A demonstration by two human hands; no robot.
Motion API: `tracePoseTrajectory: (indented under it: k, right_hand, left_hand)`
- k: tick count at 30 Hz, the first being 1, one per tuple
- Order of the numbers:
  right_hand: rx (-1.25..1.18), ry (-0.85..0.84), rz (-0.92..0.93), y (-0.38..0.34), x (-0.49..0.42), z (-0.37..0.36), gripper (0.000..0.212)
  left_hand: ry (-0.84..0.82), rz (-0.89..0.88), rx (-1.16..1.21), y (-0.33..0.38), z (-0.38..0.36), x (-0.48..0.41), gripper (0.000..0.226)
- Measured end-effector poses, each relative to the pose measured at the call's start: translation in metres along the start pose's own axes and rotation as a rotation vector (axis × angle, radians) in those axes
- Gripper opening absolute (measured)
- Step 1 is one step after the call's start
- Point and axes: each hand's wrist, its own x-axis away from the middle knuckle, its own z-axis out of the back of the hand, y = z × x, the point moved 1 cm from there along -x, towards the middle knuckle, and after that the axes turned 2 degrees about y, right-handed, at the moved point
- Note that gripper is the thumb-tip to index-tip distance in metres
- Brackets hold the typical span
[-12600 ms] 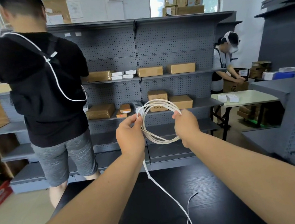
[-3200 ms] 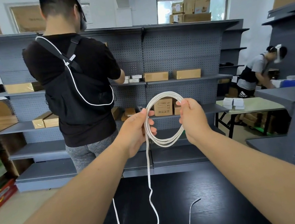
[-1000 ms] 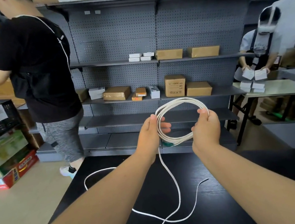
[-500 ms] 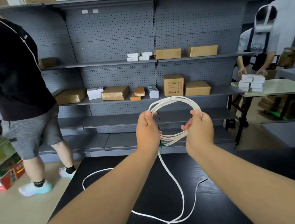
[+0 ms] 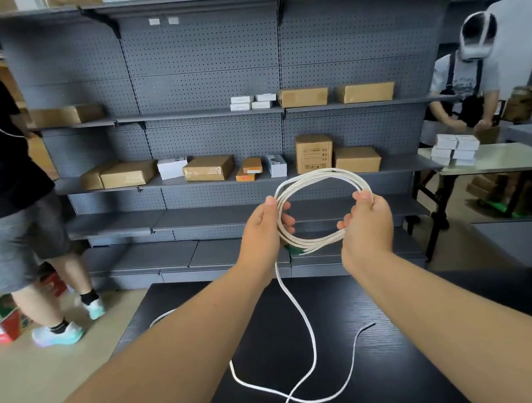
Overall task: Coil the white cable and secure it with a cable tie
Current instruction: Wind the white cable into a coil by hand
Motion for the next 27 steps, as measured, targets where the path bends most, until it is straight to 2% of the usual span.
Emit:
tracePoseTrajectory:
  k: [9,13,16,23,27]
  right_hand:
    - [-0.048,0.071,-0.001,-0.008,-0.01,0.003,0.017]
    - [-0.066,0.08,0.015,-0.01,-0.011,0.002,0.017]
    - [-0.074,0.094,0.022,-0.009,-0.012,0.001,0.018]
    - [-0.081,0.117,0.047,-0.006,-0.012,-0.003,0.022]
    - [-0.104,0.139,0.034,-0.005,-0.011,-0.006,0.022]
  left_hand:
    - [-0.039,0.152,-0.125,-0.014,0.005,0.004,0.041]
    - [-0.034,0.17,-0.091,-0.019,-0.003,0.006,0.036]
    - [-0.024,0.208,-0.054,-0.021,-0.009,0.006,0.04]
    - [0.141,0.388,0.267,-0.014,-0.03,0.009,0.038]
    - [0.182,0.447,0.451,-0.006,-0.038,0.01,0.045]
